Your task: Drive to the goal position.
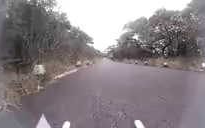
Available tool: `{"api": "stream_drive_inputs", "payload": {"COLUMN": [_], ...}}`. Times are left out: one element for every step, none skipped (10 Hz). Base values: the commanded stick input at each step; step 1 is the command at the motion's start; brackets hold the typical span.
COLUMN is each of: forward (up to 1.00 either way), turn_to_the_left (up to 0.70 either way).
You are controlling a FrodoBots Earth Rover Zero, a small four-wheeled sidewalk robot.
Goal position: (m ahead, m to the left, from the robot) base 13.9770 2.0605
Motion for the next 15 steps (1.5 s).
{"api": "stream_drive_inputs", "payload": {"forward": [0.7, 0.7, 0.7, 0.7, 0.7, 0.7, 0.7, 0.7, 0.7, 0.7, 0.7, 0.7, 0.7, 0.7, 0.7], "turn_to_the_left": [0.0, 0.0, 0.0, 0.0, 0.0, 0.0, 0.0, 0.0, 0.0, 0.0, 0.0, 0.0, 0.0, 0.0, 0.0]}}
